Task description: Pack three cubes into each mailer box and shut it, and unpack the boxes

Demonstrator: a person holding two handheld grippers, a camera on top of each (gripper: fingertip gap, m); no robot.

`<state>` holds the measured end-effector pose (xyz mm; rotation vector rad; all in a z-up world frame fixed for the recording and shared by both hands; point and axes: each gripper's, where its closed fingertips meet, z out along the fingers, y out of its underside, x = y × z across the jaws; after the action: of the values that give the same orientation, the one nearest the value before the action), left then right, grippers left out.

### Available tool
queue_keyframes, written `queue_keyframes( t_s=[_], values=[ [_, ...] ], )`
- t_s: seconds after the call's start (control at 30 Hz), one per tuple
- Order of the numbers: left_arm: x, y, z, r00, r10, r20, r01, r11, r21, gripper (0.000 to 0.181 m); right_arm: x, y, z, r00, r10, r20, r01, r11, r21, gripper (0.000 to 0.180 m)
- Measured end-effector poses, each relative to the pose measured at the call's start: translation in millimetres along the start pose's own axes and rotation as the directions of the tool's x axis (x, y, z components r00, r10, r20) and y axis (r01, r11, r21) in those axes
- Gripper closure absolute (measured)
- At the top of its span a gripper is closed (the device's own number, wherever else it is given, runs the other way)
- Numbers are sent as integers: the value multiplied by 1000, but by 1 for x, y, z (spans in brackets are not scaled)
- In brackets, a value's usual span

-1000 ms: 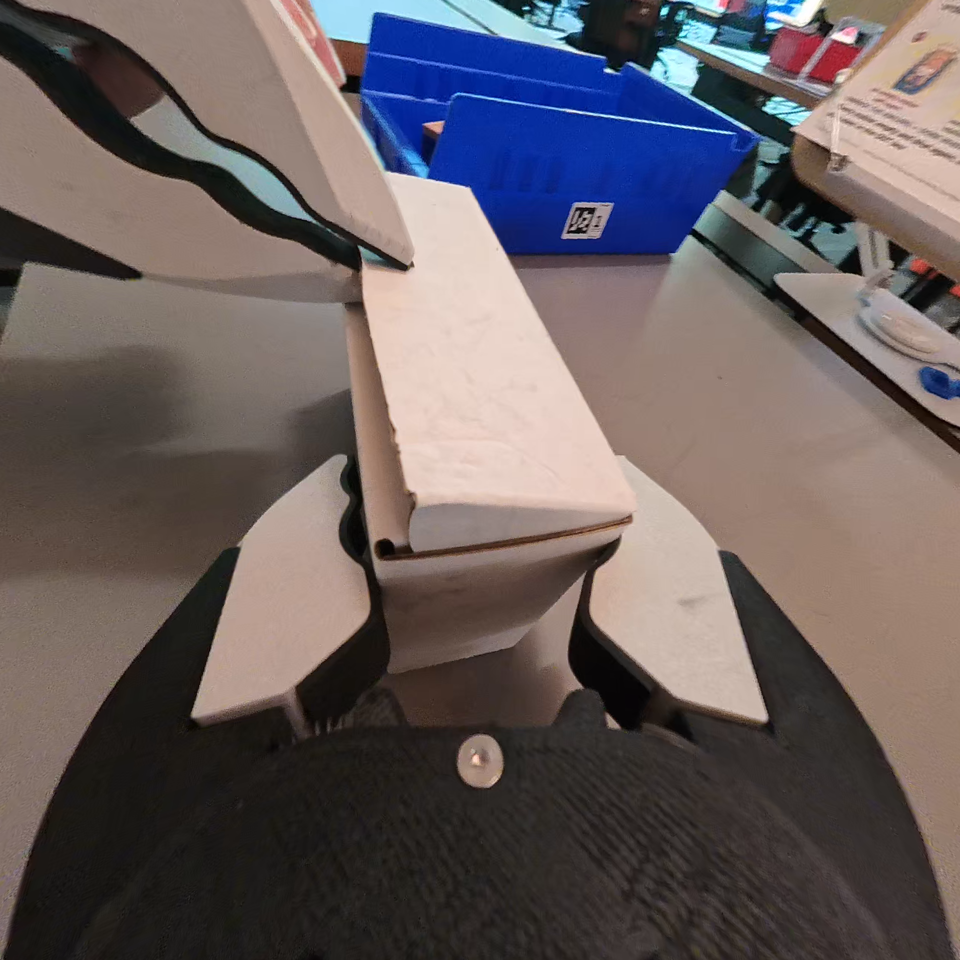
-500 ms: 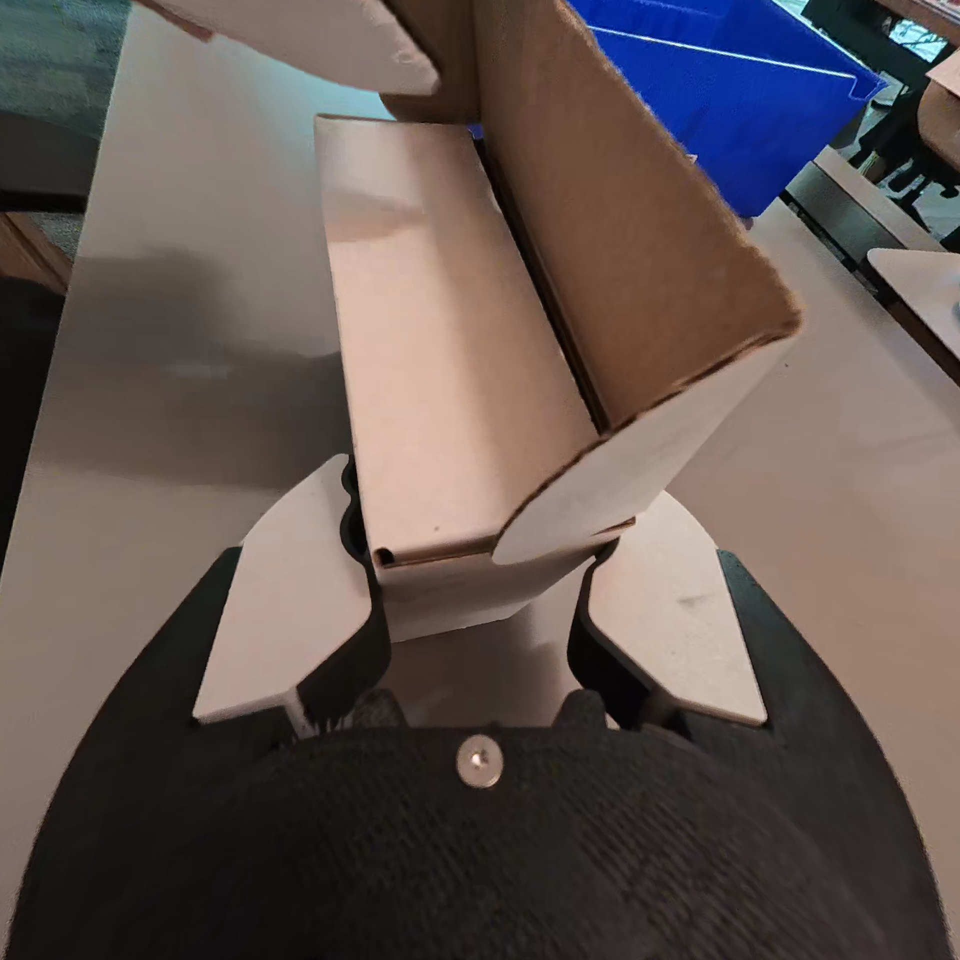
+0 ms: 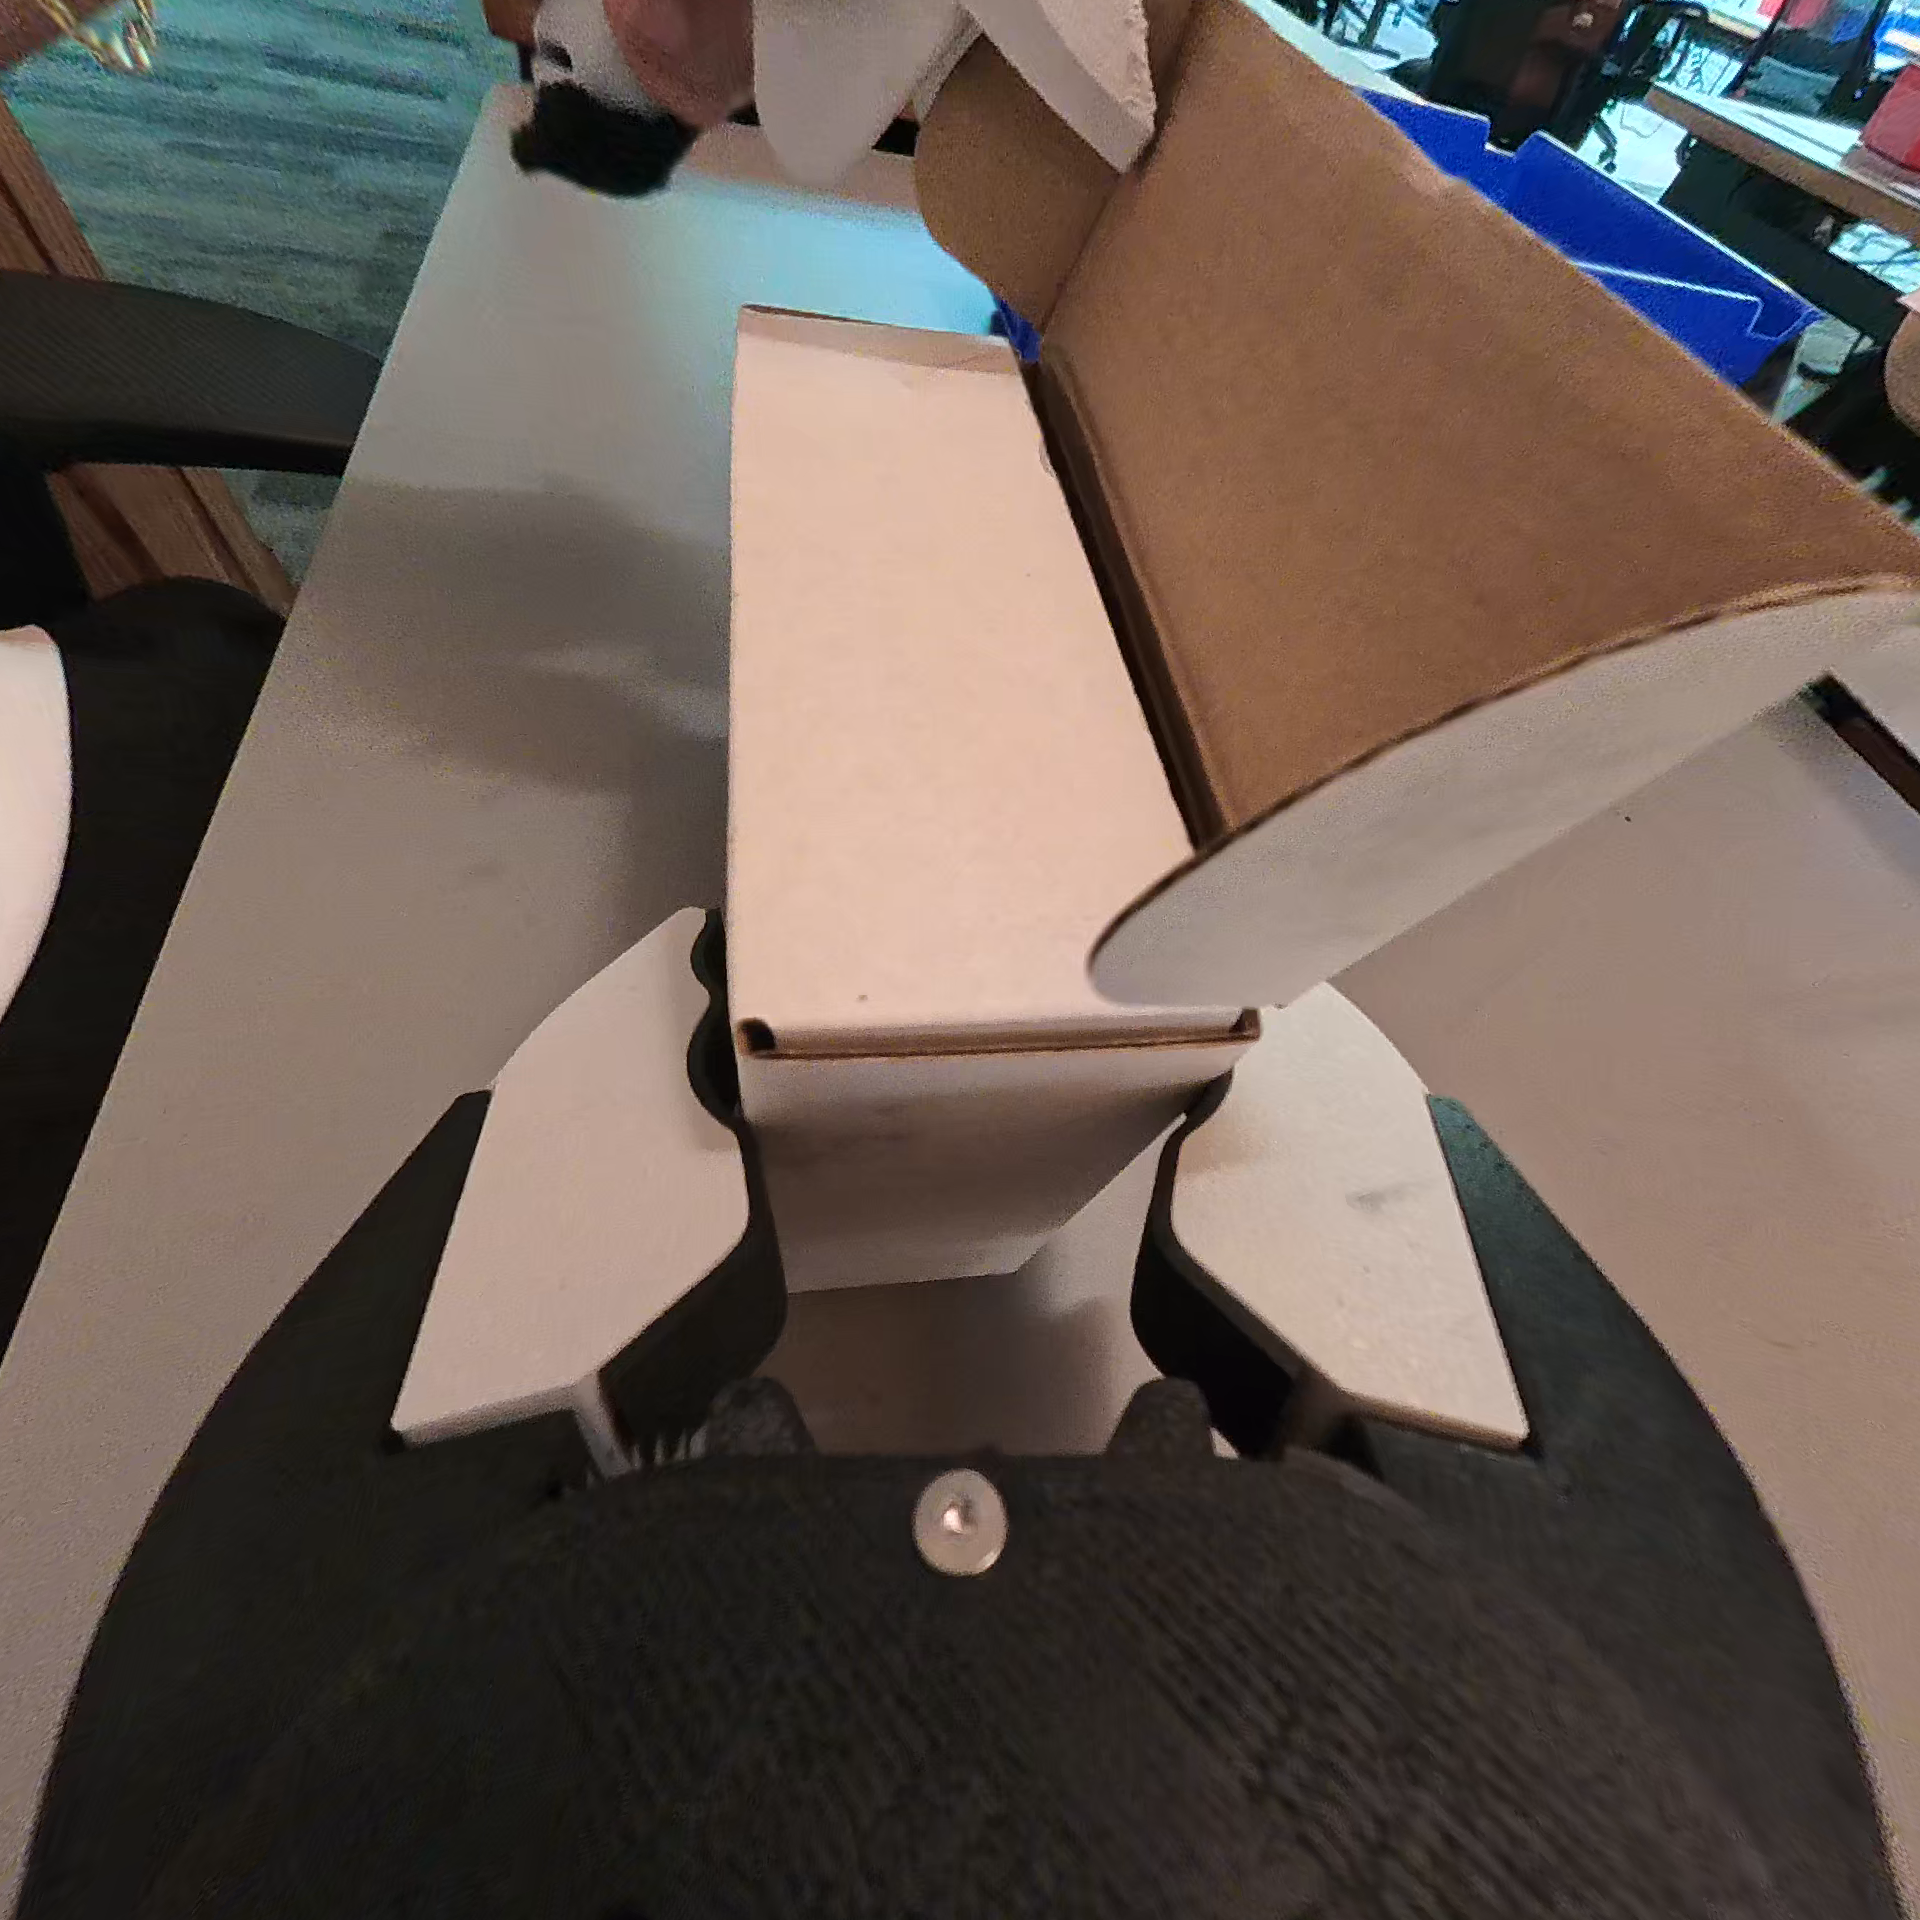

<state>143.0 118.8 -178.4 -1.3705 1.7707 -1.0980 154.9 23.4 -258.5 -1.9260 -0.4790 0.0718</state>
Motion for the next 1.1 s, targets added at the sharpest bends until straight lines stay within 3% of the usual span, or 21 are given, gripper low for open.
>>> queue_keyframes(
  t_s=[0.2, 0.3, 0.4, 0.5, 0.57, 0.63, 0.77, 0.87, 1.03, 1.1],
  values=[
    [4, 9, -14, 967, 231, 105, -234, 972, 18, 144, 4, 3, -7, 999, 27, -18, -27, 1000, 0, 87],
    [12, 13, -24, 949, 289, 126, -294, 955, 28, 142, 13, -16, -30, 995, 100, -25, -96, 989, 108, 84],
    [35, 31, -24, 968, 249, -24, -249, 968, 30, 114, 28, -47, -65, 981, 186, -60, -163, 949, 271, 90],
    [45, 52, -17, 952, 268, -145, -264, 963, 49, 91, 42, -67, -87, 964, 203, -171, -141, 937, 319, 103],
    [36, 60, -6, 956, 239, -171, -230, 970, 75, 85, 39, -74, -84, 965, 144, -220, -81, 959, 271, 105],
    [29, 64, 7, 962, 144, -231, -129, 989, 76, 80, 34, -71, -71, 965, 6, -261, 29, 991, 130, 105],
    [35, 69, 25, 914, 138, -381, -119, 990, 74, 83, 32, -61, -45, 962, -161, -222, 139, 984, -111, 112],
    [48, 75, 30, 853, 206, -480, -190, 978, 81, 108, 32, -69, -35, 962, -199, -185, 174, 974, -142, 127],
    [38, 73, 35, 834, 291, -469, -252, 957, 145, 114, 31, -64, -29, 958, -262, -115, 231, 946, -229, 173],
    [34, 71, 33, 821, 372, -434, -316, 928, 197, 114, 27, -69, -28, 963, -254, -86, 231, 949, -213, 177]
  ],
)
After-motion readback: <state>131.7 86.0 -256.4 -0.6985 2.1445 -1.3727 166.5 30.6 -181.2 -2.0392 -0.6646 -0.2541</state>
